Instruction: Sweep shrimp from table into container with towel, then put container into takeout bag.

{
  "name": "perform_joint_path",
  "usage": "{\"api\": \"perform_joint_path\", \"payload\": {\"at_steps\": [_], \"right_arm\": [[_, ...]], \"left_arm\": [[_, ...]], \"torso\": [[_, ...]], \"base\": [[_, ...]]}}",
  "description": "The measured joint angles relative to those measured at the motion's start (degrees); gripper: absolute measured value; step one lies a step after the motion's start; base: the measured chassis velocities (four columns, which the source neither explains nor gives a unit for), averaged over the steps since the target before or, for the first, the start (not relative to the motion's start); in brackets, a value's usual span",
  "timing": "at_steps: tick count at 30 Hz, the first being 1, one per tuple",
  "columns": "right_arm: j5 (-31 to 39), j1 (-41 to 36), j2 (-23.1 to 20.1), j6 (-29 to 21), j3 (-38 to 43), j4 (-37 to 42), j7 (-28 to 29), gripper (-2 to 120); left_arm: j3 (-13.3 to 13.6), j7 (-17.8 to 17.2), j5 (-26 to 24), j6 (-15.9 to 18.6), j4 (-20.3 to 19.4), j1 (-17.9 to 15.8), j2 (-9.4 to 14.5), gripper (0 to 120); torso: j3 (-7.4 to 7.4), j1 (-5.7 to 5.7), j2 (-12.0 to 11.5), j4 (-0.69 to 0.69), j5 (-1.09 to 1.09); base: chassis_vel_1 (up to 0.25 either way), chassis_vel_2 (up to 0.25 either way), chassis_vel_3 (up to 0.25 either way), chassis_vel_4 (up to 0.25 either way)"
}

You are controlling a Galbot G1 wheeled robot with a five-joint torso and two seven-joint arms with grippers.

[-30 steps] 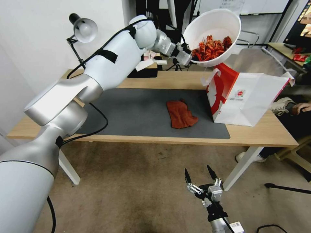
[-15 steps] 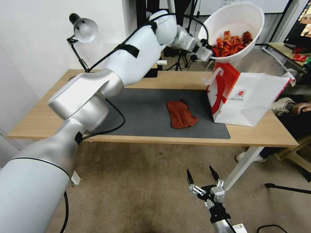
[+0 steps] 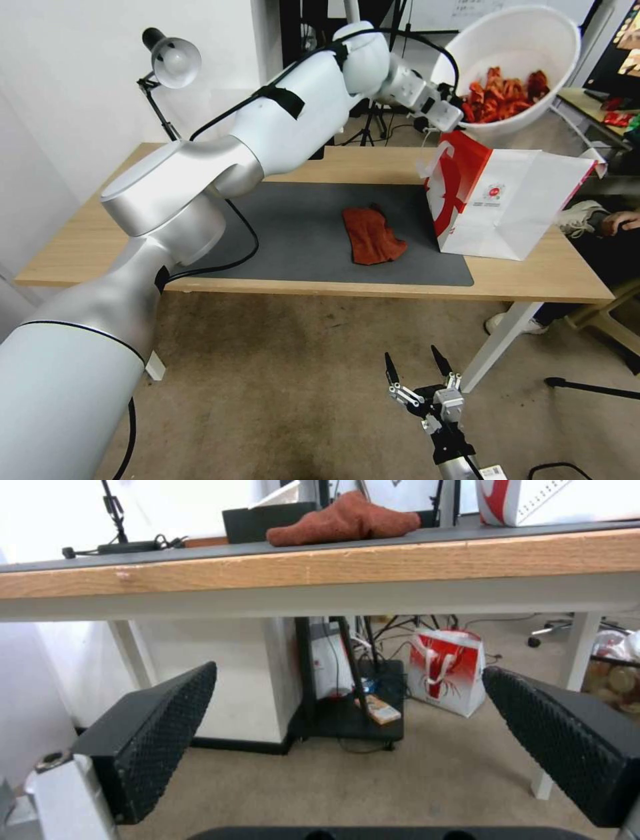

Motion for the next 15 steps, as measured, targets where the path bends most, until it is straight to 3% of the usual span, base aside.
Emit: {"api": "perform_joint_path", "payload": {"at_steps": [7, 15], "right_arm": [[0.51, 0.04, 0.12, 0.37, 0.06, -0.61, -0.11, 100], [1.37, 0.13, 0.27, 0.67, 0.11, -1.35, -0.43, 100]], "left_arm": [[2.50, 1.87, -0.05, 0.01, -0.06, 0.21, 0.06, 0], [3.55, 1.46, 0.05, 0.66, -0.51, 0.08, 0.09, 0]], "torso": [[0.00, 0.00, 0.00, 0.00, 0.00], [0.00, 0.00, 0.00, 0.00, 0.00]], "base": [[0.000, 0.000, 0.000, 0.000], [0.000, 0.000, 0.000, 0.000]]}}
